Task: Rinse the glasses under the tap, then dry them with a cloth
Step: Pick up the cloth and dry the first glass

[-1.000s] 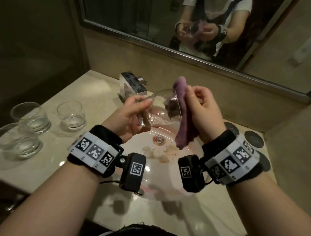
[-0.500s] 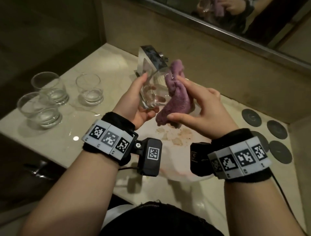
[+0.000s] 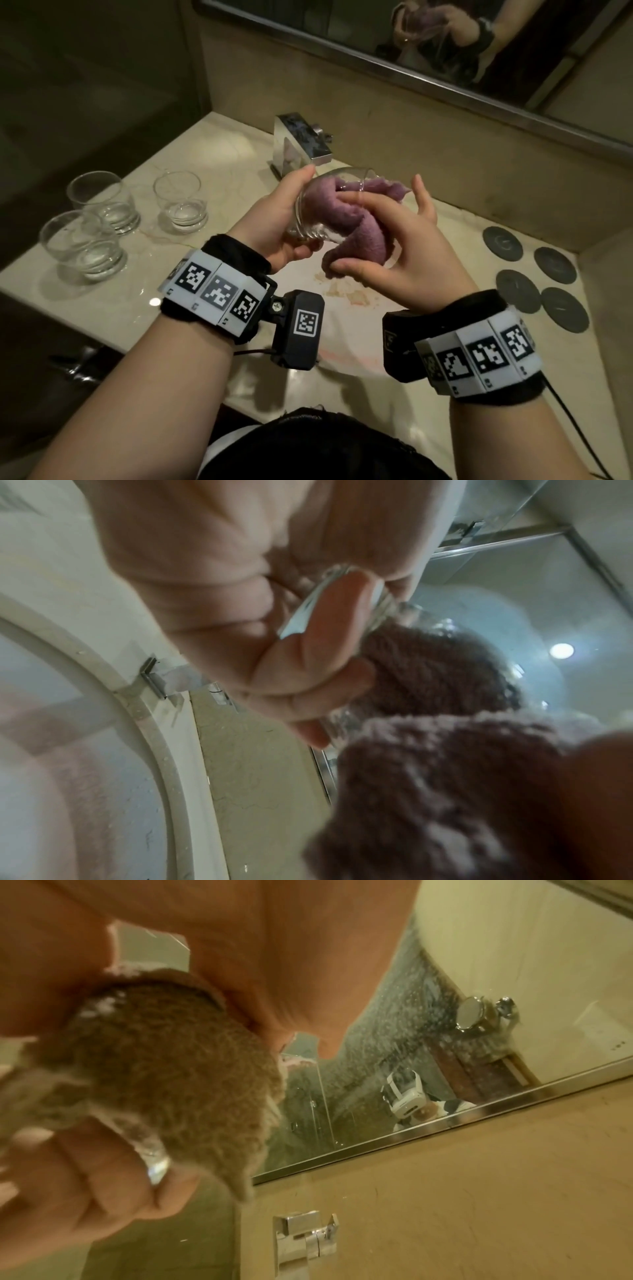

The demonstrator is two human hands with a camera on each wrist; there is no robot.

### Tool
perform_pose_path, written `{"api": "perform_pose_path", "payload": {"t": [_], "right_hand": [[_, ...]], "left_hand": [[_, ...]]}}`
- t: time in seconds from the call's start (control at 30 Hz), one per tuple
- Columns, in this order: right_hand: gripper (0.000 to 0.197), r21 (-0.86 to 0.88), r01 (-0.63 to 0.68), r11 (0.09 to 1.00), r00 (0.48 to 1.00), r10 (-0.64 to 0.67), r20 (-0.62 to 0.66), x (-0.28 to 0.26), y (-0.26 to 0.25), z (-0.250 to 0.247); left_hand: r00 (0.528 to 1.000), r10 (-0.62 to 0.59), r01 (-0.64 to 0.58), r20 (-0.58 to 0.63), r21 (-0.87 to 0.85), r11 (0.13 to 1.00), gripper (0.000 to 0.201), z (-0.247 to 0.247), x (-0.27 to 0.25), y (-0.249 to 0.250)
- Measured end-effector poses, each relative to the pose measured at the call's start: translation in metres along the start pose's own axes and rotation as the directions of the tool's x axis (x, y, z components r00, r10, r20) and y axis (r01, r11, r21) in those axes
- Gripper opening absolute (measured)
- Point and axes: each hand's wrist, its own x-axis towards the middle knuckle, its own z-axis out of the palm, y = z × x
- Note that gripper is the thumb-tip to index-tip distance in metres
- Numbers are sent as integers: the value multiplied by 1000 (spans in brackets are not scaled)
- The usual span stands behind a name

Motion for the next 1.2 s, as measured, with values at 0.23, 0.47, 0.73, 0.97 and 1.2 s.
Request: {"api": "perform_pose_path", "payload": {"t": [0.23, 0.47, 0.73, 0.97, 1.2], "right_hand": [[56, -3, 65, 998, 994, -64, 91, 4, 1, 2], [27, 101, 7, 995, 994, -18, 104, 17, 9, -4], [16, 191, -69, 979, 998, 68, 11, 16, 10, -4], [25, 859, -241, 451, 936, 342, 83, 17, -2, -6], [16, 627, -346, 698, 912, 407, 50, 17, -1, -24]], "left_hand": [[996, -17, 15, 89, 28, 999, 71, 4, -5, 2], [999, 6, -10, 34, 125, 992, 74, 13, -7, 15], [1000, 21, -21, 2, 223, 975, 69, 21, -6, 18], [824, 556, -459, 111, 705, 540, 33, 41, -12, 24], [980, 151, -194, 133, 432, 881, 54, 32, 1, 39]]}}
